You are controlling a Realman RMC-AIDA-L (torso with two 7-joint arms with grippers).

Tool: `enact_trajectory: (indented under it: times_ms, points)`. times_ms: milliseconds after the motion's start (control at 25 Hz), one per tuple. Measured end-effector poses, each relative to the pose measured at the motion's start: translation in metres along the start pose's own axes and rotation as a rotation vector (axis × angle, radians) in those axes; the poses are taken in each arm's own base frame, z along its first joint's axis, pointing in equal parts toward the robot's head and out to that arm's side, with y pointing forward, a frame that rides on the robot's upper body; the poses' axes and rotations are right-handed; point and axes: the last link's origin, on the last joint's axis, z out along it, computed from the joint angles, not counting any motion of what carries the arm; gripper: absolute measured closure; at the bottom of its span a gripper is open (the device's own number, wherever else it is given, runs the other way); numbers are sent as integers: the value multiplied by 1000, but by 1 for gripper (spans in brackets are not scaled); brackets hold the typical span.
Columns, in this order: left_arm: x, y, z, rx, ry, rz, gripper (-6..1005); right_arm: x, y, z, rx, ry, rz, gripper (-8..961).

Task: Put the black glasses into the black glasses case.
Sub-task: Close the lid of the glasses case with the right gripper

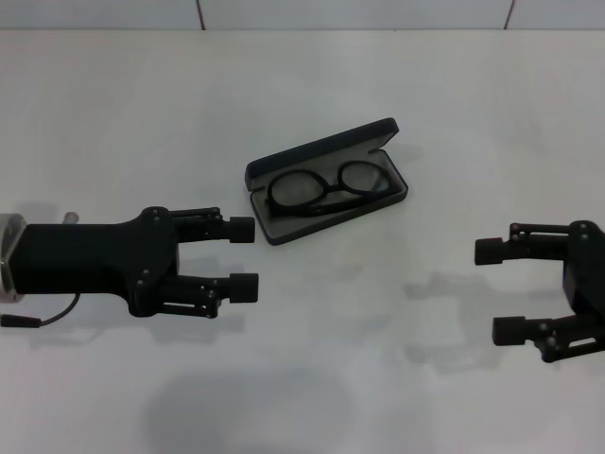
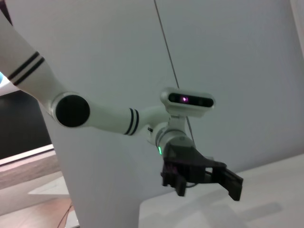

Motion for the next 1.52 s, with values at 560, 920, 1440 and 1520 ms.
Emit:
enact_trajectory:
  times_ms: [560,920,1440,1520]
  points:
    - [-4,-2,-15,96,59,36,142,-50,-53,13,176,51,52,195]
    - [-16,-2,-20,157,61,61,409,-146,-95,61,370,371,140,450]
    - [-23,-7,-14,183,24,57,727,-139,-143,158,504,534,228,942]
    - [-24,-9,-13,191,20,61,810,-133,-145,160,521,522,221,940]
